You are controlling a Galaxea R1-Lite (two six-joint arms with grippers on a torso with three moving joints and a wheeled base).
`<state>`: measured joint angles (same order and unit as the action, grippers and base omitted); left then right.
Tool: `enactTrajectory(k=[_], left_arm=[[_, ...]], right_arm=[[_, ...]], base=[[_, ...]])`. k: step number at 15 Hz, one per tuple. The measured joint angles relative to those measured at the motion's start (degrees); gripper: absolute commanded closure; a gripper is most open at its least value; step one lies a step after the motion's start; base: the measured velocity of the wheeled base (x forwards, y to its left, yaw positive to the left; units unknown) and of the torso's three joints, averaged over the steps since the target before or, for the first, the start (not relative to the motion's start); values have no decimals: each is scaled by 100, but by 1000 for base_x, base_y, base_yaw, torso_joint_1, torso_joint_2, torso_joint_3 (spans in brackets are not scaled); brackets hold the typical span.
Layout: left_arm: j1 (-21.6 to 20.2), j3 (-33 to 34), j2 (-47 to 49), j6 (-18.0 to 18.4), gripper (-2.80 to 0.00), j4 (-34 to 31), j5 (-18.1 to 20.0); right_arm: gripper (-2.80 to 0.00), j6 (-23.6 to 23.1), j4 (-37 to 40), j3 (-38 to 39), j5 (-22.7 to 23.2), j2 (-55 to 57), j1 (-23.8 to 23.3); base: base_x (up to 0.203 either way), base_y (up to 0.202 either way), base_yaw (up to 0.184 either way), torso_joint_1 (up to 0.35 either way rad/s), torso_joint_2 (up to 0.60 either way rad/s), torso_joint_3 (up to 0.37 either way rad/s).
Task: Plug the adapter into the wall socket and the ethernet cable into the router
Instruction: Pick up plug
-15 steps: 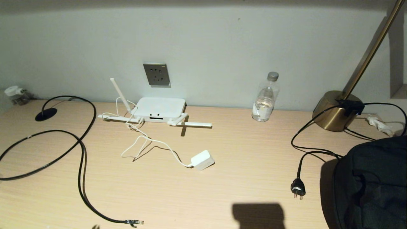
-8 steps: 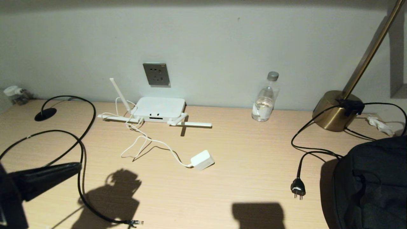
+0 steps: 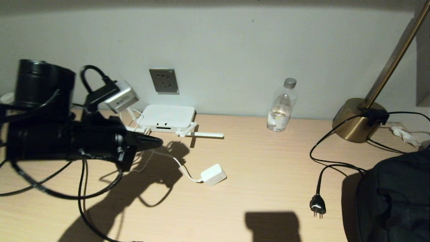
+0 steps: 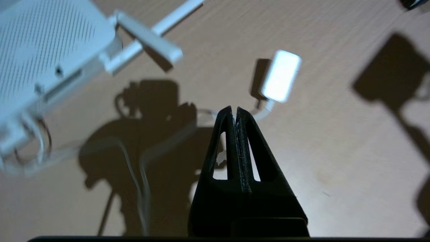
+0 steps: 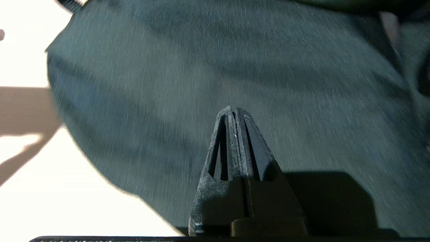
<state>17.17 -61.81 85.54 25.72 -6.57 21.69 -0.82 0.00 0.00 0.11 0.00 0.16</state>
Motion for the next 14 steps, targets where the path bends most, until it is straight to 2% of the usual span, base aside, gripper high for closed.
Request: enactTrajectory(k=[2,4,6,8,14], left_arm=[[202,-657,702,818,0,-91,-24],[432,-1253,1125,1322,0,-470,-71],[752,-1746,1363,1430,0,-1118,-201],[986,-1914,1417,1402,0,-1282,-226],[1177,-1115,1000,1275,0,-1278,-257]], right_arm=[[0,3,0,0,0,0,0],[0,5,2,0,0,0,0],[0,7,1,0,0,0,0],[0,3,0,0,-4,0,0],[0,44,0,0,-4,0,0]], base=[[0,0,0,0,0,0],[0,0,0,0,0,0],[0,0,0,0,0,0],[0,0,0,0,0,0],[0,0,0,0,0,0]])
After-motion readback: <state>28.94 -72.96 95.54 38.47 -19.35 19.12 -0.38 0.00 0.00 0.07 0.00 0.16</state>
